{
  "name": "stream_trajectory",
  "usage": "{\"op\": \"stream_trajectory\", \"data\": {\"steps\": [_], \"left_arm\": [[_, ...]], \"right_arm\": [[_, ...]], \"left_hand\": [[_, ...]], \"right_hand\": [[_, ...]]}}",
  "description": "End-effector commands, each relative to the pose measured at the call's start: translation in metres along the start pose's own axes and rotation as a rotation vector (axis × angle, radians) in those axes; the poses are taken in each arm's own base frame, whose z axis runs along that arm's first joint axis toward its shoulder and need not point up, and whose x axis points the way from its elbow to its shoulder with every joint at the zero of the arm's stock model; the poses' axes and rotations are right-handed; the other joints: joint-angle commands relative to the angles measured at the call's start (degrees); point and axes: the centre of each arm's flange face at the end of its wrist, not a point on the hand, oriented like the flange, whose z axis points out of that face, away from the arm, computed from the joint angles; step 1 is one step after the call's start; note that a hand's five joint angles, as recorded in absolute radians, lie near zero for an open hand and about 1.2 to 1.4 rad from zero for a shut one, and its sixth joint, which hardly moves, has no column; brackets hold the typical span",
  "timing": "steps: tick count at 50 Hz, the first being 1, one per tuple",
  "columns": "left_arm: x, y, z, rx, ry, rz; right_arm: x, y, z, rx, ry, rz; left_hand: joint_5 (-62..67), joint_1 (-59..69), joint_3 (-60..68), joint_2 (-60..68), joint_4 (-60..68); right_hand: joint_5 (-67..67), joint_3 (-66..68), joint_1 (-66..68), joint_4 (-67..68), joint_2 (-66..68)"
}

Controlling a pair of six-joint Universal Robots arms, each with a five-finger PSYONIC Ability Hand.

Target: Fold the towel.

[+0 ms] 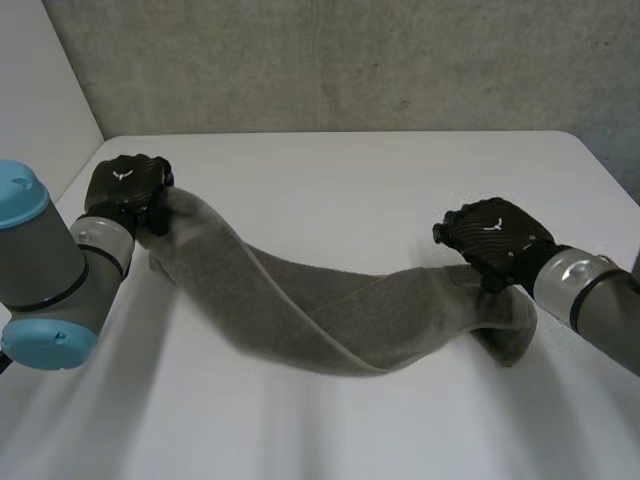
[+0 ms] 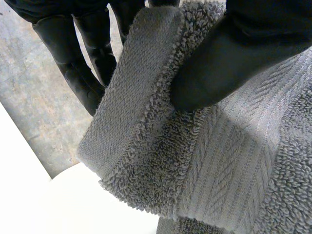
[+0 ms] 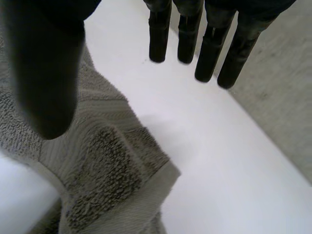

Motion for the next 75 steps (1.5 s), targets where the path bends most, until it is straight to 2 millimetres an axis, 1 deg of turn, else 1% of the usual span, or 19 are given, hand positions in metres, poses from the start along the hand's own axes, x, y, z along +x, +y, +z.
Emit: {"op": "stream_trajectory", "data": {"steps": [1, 3, 5, 6, 8, 14, 17, 19, 23, 29, 33, 35, 37, 41, 48, 57, 62, 68, 75], "left_arm": [[0.001, 0.004, -0.002, -0.014, 0.003, -0.001], [0.001, 0.006, -0.003, -0.018, 0.005, 0.0], [0.003, 0.007, -0.004, -0.022, 0.01, 0.001], [0.003, 0.007, -0.004, -0.022, 0.01, 0.001], [0.004, 0.007, -0.005, -0.023, 0.014, 0.001], [0.005, 0.008, -0.005, -0.025, 0.015, 0.0], [0.005, 0.008, -0.005, -0.024, 0.017, 0.0], [0.005, 0.008, -0.005, -0.024, 0.017, 0.0], [0.005, 0.008, -0.005, -0.024, 0.017, -0.002], [0.005, 0.01, -0.006, -0.032, 0.016, -0.004], [0.004, 0.012, -0.007, -0.035, 0.017, -0.004], [0.004, 0.012, -0.007, -0.037, 0.016, -0.004], [0.004, 0.012, -0.007, -0.035, 0.015, -0.004], [0.003, 0.012, -0.006, -0.033, 0.013, -0.004], [0.003, 0.012, -0.006, -0.033, 0.012, -0.01], [0.002, 0.012, -0.006, -0.031, 0.012, -0.012], [0.002, 0.012, -0.006, -0.031, 0.012, -0.012], [0.002, 0.012, -0.006, -0.031, 0.012, -0.012], [0.003, 0.012, -0.006, -0.031, 0.013, -0.012]], "right_arm": [[-0.006, 0.018, -0.021, 0.015, 0.034, -0.13], [-0.01, 0.025, -0.024, 0.003, 0.014, -0.154], [-0.014, 0.038, -0.028, -0.016, -0.016, -0.184], [-0.014, 0.038, -0.028, -0.016, -0.016, -0.185], [-0.012, 0.048, -0.029, -0.021, -0.033, -0.188], [-0.008, 0.058, -0.028, -0.004, -0.042, -0.181], [-0.004, 0.062, -0.025, 0.017, -0.03, -0.194], [-0.003, 0.071, -0.017, 0.022, -0.019, -0.2], [-0.001, 0.079, -0.009, 0.032, 0.001, -0.214], [0.005, 0.079, 0.0, 0.068, 0.036, -0.252], [0.004, 0.087, 0.008, 0.064, 0.03, -0.247], [-0.001, 0.096, 0.015, 0.058, 0.015, -0.234], [-0.001, 0.098, 0.017, 0.063, 0.021, -0.24], [-0.001, 0.096, 0.018, 0.077, 0.028, -0.252], [-0.007, 0.079, 0.017, 0.135, 0.026, -0.267], [-0.011, 0.064, 0.018, 0.194, 0.031, -0.266], [-0.007, 0.055, 0.02, 0.216, 0.05, -0.266], [-0.001, 0.052, 0.022, 0.22, 0.072, -0.267], [-0.003, 0.045, 0.027, 0.239, 0.068, -0.278]], "left_hand": [[-15.59, -1.65, -8.64, -6.6, -7.45], [-15.59, -1.65, -8.64, -6.6, -7.45], [-15.59, -1.65, -8.64, -6.6, -7.45], [-15.59, -1.65, -8.64, -6.6, -7.45], [-15.59, -1.65, -8.64, -6.6, -7.45], [-15.59, -1.65, -8.64, -6.6, -7.45], [-15.59, -1.65, -8.64, -6.6, -7.45], [-15.59, -1.65, -8.64, -6.6, -7.45], [-15.59, -1.65, -8.64, -6.6, -7.45], [-15.59, -1.65, -8.64, -6.6, -7.45], [-15.59, -1.65, -8.64, -6.6, -7.45], [-15.59, -1.65, -8.64, -6.6, -7.45], [-15.59, -1.65, -8.64, -6.6, -7.45], [-15.59, -1.65, -8.64, -6.6, -7.45], [-15.59, -1.65, -8.64, -6.6, -7.45], [-15.59, -1.65, -8.64, -6.6, -7.45], [-15.59, -1.65, -8.64, -6.6, -7.45], [-15.59, -1.65, -8.64, -6.6, -7.45], [-15.59, -1.65, -8.64, -6.6, -7.45]], "right_hand": [[-9.02, -11.18, -11.54, -10.86, -12.05], [-8.86, -11.01, -11.37, -10.69, -11.89], [-8.86, -11.01, -11.37, -10.69, -11.89], [-8.86, -11.01, -11.37, -10.69, -11.89], [-8.69, -10.84, -11.2, -10.52, -11.72], [-8.52, -10.67, -11.03, -10.35, -11.55], [-8.52, -10.67, -11.03, -10.35, -11.55], [-8.52, -10.67, -11.03, -10.35, -11.55], [-8.52, -10.67, -11.03, -10.35, -11.55], [-7.85, -10.01, -10.36, -9.69, -10.88], [-7.51, -9.67, -10.02, -9.34, -10.54], [-6.51, -8.66, -9.02, -8.34, -9.54], [-5.84, -7.99, -8.35, -7.67, -8.86], [-4.82, -6.97, -7.33, -6.65, -7.85], [-2.63, -4.79, -5.14, -4.47, -5.66], [-2.46, -4.62, -4.98, -4.3, -5.49], [-2.46, -4.62, -4.98, -4.3, -5.49], [-2.3, -4.45, -4.81, -4.13, -5.32], [12.81, 10.66, 10.3, 10.98, 9.79]]}}
